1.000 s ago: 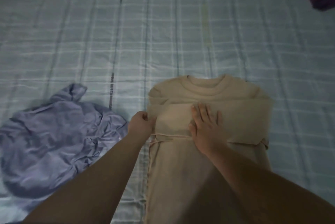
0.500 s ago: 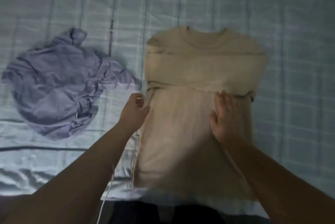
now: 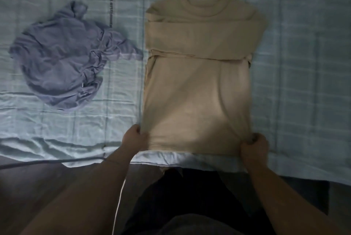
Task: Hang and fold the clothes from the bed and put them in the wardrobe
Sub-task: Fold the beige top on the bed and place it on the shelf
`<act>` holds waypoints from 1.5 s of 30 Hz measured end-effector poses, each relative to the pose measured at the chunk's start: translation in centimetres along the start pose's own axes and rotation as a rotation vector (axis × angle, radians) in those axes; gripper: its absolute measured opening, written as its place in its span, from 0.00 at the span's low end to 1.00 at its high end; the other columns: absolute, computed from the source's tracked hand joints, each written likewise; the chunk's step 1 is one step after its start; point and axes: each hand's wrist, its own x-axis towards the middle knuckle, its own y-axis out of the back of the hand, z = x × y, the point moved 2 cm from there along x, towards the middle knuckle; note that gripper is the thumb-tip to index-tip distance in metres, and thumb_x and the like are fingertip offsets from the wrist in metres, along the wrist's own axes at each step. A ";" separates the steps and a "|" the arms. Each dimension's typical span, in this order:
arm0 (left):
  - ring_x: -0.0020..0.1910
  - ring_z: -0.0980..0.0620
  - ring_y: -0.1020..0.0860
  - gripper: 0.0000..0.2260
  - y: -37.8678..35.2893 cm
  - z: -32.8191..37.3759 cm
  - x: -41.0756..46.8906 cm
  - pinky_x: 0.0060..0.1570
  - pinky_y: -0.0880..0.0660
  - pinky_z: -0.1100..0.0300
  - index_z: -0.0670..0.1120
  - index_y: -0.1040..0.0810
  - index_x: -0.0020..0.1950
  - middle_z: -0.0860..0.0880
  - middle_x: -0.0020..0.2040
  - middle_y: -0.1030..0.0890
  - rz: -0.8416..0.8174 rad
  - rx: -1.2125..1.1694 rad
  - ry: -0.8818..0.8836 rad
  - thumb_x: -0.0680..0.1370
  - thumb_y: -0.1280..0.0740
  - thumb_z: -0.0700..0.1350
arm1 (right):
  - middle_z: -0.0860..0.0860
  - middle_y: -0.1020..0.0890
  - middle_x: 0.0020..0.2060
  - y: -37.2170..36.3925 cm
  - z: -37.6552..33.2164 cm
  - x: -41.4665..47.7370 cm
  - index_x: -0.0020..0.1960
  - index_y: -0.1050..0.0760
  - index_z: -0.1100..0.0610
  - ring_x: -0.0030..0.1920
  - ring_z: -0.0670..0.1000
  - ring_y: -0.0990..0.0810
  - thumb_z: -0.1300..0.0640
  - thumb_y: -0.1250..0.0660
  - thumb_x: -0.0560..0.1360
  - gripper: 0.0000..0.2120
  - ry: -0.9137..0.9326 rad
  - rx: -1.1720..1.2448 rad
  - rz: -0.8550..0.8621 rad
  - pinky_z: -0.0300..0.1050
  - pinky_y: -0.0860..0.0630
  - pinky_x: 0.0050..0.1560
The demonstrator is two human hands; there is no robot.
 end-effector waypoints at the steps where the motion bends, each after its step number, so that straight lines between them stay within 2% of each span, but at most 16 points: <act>1: 0.43 0.42 0.21 0.10 -0.1 -0.3 -0.3 0.41 0.27 0.54 0.39 0.22 0.52 0.43 0.44 0.19 -0.034 0.031 -0.024 0.77 0.31 0.45 | 0.65 0.22 0.56 0.1 0.5 0.1 0.63 0.28 0.66 0.57 0.64 0.23 0.63 0.32 0.72 0.20 -0.064 -0.017 -0.013 0.54 0.26 0.56; 5: 0.43 0.42 0.20 0.09 -0.1 -2.3 -2.2 0.43 0.23 0.52 0.38 0.21 0.53 0.40 0.46 0.18 -0.087 -0.034 -0.061 0.79 0.31 0.44 | 0.66 0.19 0.49 0.7 2.3 0.6 0.52 0.22 0.65 0.48 0.59 0.22 0.59 0.31 0.75 0.10 -0.095 -0.029 -0.130 0.50 0.28 0.47; 9: 0.37 0.50 0.16 0.05 0.2 -3.8 -4.5 0.33 0.20 0.60 0.39 0.22 0.50 0.38 0.48 0.18 -0.185 -0.596 0.079 0.81 0.34 0.41 | 0.64 0.19 0.49 2.2 3.7 0.6 0.53 0.22 0.63 0.51 0.63 0.20 0.58 0.30 0.76 0.10 -0.126 0.133 -0.203 0.65 0.22 0.54; 11: 0.35 0.51 0.16 0.06 0.1 -4.5 -5.5 0.32 0.20 0.61 0.39 0.22 0.49 0.39 0.45 0.18 -0.239 -0.725 0.102 0.82 0.35 0.40 | 0.64 0.19 0.50 3.2 4.0 -0.3 0.51 0.22 0.61 0.51 0.64 0.20 0.57 0.31 0.77 0.07 -0.132 0.165 -0.231 0.67 0.22 0.54; 13: 0.39 0.49 0.16 0.06 0.2 -5.3 -6.4 0.36 0.18 0.60 0.38 0.22 0.51 0.41 0.45 0.18 -0.257 -0.748 0.094 0.82 0.36 0.41 | 0.63 0.20 0.49 4.2 4.2 -1.4 0.51 0.23 0.62 0.45 0.61 0.20 0.57 0.32 0.78 0.07 -0.134 0.133 -0.215 0.56 0.18 0.44; 15: 0.38 0.49 0.17 0.08 0.3 -6.4 -7.0 0.36 0.18 0.61 0.37 0.23 0.56 0.40 0.45 0.18 -0.270 -0.721 0.093 0.82 0.36 0.41 | 0.63 0.21 0.49 4.9 4.8 -2.7 0.54 0.23 0.66 0.42 0.59 0.22 0.57 0.33 0.79 0.11 -0.154 0.103 -0.211 0.48 0.21 0.34; 17: 0.36 0.51 0.18 0.09 0.0 -7.6 -7.8 0.34 0.19 0.61 0.36 0.24 0.58 0.40 0.44 0.19 -0.297 -0.696 0.140 0.82 0.35 0.40 | 0.63 0.20 0.49 5.6 5.5 -4.0 0.57 0.23 0.68 0.40 0.58 0.22 0.55 0.35 0.80 0.16 -0.157 -0.011 -0.195 0.45 0.26 0.34; 20: 0.36 0.51 0.19 0.10 -0.5 -9.2 -9.4 0.33 0.20 0.62 0.36 0.24 0.59 0.41 0.44 0.20 -0.351 -0.728 0.230 0.82 0.35 0.40 | 0.65 0.21 0.52 6.0 6.7 -5.8 0.61 0.26 0.69 0.45 0.61 0.21 0.56 0.35 0.80 0.17 -0.222 0.010 -0.195 0.52 0.24 0.44; 22: 0.38 0.52 0.21 0.10 -0.7 -9.5 -10.1 0.34 0.20 0.62 0.38 0.24 0.60 0.44 0.42 0.20 -0.393 -0.782 0.258 0.82 0.35 0.42 | 0.64 0.21 0.48 5.9 6.9 -7.1 0.59 0.27 0.68 0.38 0.58 0.23 0.56 0.36 0.81 0.15 -0.264 0.107 -0.208 0.48 0.27 0.38; 25: 0.33 0.55 0.21 0.09 0.4 -8.8 -10.1 0.32 0.21 0.62 0.40 0.23 0.58 0.47 0.37 0.20 -0.398 -0.820 0.255 0.80 0.33 0.43 | 0.62 0.24 0.36 6.2 6.4 -7.9 0.51 0.25 0.67 0.31 0.56 0.27 0.55 0.34 0.80 0.13 -0.286 0.288 -0.190 0.46 0.31 0.34; 27: 0.31 0.54 0.20 0.10 2.0 -7.5 -9.5 0.31 0.22 0.61 0.40 0.23 0.59 0.46 0.36 0.19 -0.372 -0.830 0.212 0.80 0.32 0.43 | 0.61 0.26 0.32 6.8 5.0 -7.4 0.49 0.25 0.66 0.27 0.54 0.28 0.56 0.34 0.80 0.12 -0.268 0.409 -0.201 0.44 0.31 0.29; 29: 0.32 0.52 0.19 0.10 4.3 -5.6 -8.6 0.31 0.21 0.59 0.42 0.23 0.60 0.45 0.36 0.18 -0.339 -0.865 0.144 0.80 0.32 0.41 | 0.58 0.26 0.36 7.7 2.9 -6.6 0.55 0.27 0.62 0.26 0.50 0.27 0.59 0.36 0.81 0.07 -0.248 0.587 -0.223 0.40 0.32 0.25; 32: 0.34 0.49 0.17 0.08 7.9 -1.7 -7.1 0.35 0.20 0.56 0.49 0.22 0.56 0.45 0.39 0.16 -0.279 -0.930 0.038 0.79 0.31 0.39 | 0.56 0.23 0.41 9.5 -1.3 -4.6 0.57 0.24 0.55 0.31 0.50 0.23 0.59 0.35 0.80 0.06 -0.195 0.755 -0.211 0.40 0.28 0.27; 36: 0.37 0.50 0.17 0.03 11.4 4.2 -5.0 0.40 0.19 0.57 0.45 0.18 0.47 0.46 0.38 0.18 -0.257 -1.046 -0.046 0.79 0.31 0.40 | 0.53 0.18 0.36 11.4 -7.8 -1.3 0.46 0.21 0.53 0.33 0.48 0.19 0.58 0.34 0.79 0.04 -0.159 0.869 -0.221 0.40 0.22 0.31; 40: 0.40 0.50 0.16 0.03 13.4 10.2 -2.8 0.42 0.19 0.54 0.45 0.21 0.48 0.48 0.39 0.17 -0.238 -1.156 -0.057 0.80 0.33 0.42 | 0.53 0.21 0.35 12.2 -14.4 2.1 0.46 0.25 0.54 0.31 0.46 0.21 0.61 0.37 0.80 0.05 -0.118 0.964 -0.243 0.37 0.23 0.30; 45: 0.41 0.51 0.20 0.07 15.4 15.9 1.0 0.44 0.26 0.57 0.47 0.22 0.45 0.49 0.39 0.17 -0.229 -1.300 -0.021 0.81 0.38 0.45 | 0.52 0.23 0.36 11.8 -20.9 6.6 0.45 0.26 0.54 0.29 0.45 0.23 0.60 0.37 0.80 0.06 -0.093 0.967 -0.288 0.38 0.25 0.28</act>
